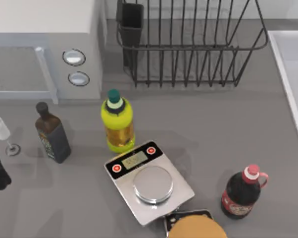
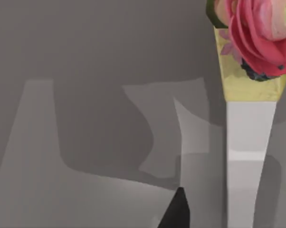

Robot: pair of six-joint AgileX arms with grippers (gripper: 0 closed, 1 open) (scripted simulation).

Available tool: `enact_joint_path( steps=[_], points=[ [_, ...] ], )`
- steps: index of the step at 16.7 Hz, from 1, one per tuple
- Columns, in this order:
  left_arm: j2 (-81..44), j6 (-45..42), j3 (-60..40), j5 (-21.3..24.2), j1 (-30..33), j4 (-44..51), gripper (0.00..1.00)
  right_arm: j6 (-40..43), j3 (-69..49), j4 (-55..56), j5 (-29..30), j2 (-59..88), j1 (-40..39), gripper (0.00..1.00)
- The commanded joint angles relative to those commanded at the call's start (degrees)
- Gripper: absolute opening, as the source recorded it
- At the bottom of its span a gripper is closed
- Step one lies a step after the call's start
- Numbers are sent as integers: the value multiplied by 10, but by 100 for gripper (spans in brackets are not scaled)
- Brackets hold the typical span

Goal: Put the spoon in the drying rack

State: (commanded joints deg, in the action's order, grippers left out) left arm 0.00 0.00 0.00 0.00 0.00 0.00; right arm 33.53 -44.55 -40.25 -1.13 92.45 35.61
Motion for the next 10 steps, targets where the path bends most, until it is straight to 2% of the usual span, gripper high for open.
enact_joint_path(
  steps=[4, 10],
  points=[
    [0, 0, 0, 0, 0, 0, 100, 6, -99, -113, 0, -15, 3, 0],
    [0, 0, 0, 0, 0, 0, 100, 9, -284, -376, 0, -61, 6, 0]
  ],
)
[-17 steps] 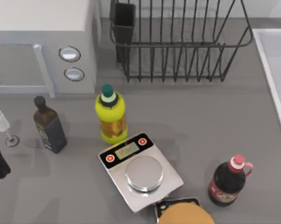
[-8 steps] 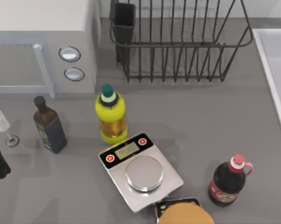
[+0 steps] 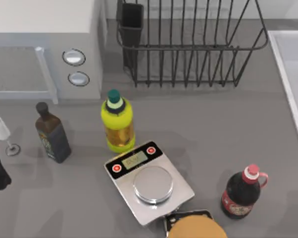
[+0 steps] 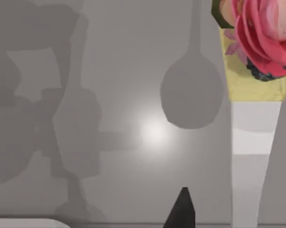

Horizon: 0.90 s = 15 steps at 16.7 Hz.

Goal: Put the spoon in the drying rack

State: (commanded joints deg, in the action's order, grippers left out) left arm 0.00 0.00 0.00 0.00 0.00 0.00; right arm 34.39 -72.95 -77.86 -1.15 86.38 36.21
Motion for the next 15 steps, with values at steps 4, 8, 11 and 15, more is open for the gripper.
enact_joint_path(
  steps=[4, 8, 11, 15],
  points=[
    [0, 0, 0, 0, 0, 0, 100, -2, -75, -79, 0, -31, -2, 0],
    [0, 0, 0, 0, 0, 0, 100, -3, -80, -84, 0, -34, -2, 0],
    [0, 0, 0, 0, 0, 0, 100, -6, -80, -77, 4, -32, -8, 0],
    [0, 0, 0, 0, 0, 0, 100, -42, -95, 4, 53, -37, -86, 0]
  ],
)
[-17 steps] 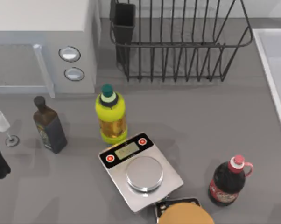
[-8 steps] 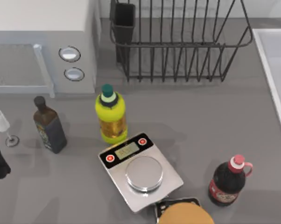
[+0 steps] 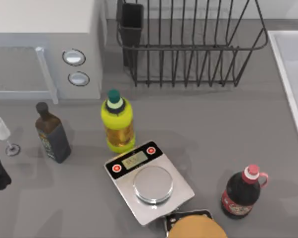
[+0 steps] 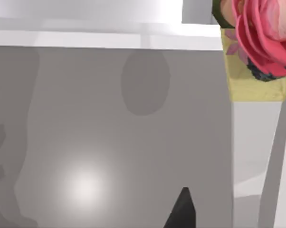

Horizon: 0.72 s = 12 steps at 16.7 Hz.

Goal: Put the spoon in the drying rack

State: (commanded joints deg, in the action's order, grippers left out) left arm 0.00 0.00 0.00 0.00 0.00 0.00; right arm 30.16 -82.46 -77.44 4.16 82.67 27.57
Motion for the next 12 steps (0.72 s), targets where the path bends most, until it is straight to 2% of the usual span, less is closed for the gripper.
enact_joint_path(
  steps=[4, 12],
  points=[
    [0, 0, 0, 0, 0, 0, 100, -67, -11, 147, 86, 4, -154, 0],
    [0, 0, 0, 0, 0, 0, 100, -239, 2, 499, 314, 25, -573, 0]
  ],
)
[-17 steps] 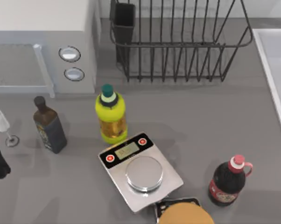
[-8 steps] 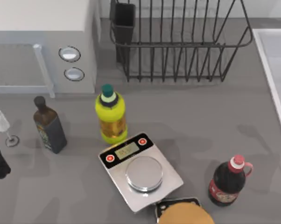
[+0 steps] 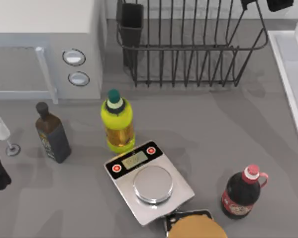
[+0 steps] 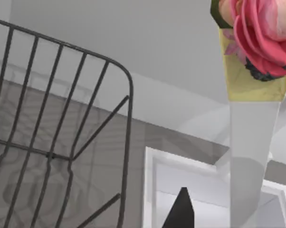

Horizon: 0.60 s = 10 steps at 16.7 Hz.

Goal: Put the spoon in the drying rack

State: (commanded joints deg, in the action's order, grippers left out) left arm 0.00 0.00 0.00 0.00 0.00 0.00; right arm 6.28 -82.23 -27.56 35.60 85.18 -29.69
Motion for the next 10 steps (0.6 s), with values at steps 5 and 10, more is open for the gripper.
enact_joint_path(
  steps=[5, 10],
  points=[
    [0, 0, 0, 0, 0, 0, 100, -65, 2, 178, 154, -12, -211, 0],
    [0, 0, 0, 0, 0, 0, 100, -81, -1, 259, 249, -25, -296, 0]
  ],
)
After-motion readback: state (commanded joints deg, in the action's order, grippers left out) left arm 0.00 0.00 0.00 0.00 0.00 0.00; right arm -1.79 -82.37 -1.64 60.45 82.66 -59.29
